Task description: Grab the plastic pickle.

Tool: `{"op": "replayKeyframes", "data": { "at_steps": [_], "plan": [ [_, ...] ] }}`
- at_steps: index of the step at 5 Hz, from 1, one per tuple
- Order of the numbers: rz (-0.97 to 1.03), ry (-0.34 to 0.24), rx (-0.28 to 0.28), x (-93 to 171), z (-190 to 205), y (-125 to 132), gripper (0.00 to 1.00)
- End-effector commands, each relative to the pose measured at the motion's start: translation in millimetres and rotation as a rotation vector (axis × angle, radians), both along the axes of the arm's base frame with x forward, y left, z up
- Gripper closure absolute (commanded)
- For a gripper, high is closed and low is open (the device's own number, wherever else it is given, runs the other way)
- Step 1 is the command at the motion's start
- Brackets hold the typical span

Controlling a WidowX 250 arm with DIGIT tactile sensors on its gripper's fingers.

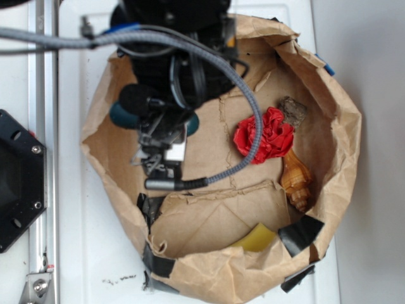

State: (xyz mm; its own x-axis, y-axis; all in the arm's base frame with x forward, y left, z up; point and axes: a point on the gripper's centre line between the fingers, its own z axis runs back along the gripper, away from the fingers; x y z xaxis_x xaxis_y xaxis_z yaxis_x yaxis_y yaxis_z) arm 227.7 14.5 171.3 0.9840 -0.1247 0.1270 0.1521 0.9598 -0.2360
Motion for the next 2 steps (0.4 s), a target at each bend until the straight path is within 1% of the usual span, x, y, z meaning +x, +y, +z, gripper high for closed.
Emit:
{"op": "replayKeyframes", "data": {
  "at_steps": [1, 2],
  "plan": [
    [0.06, -0.067, -0.036, 15.7, 11.7, -3.5, 1.0],
    [0.061, -0.103, 0.002, 17.7, 12.0, -6.8, 1.0]
  ]
}}
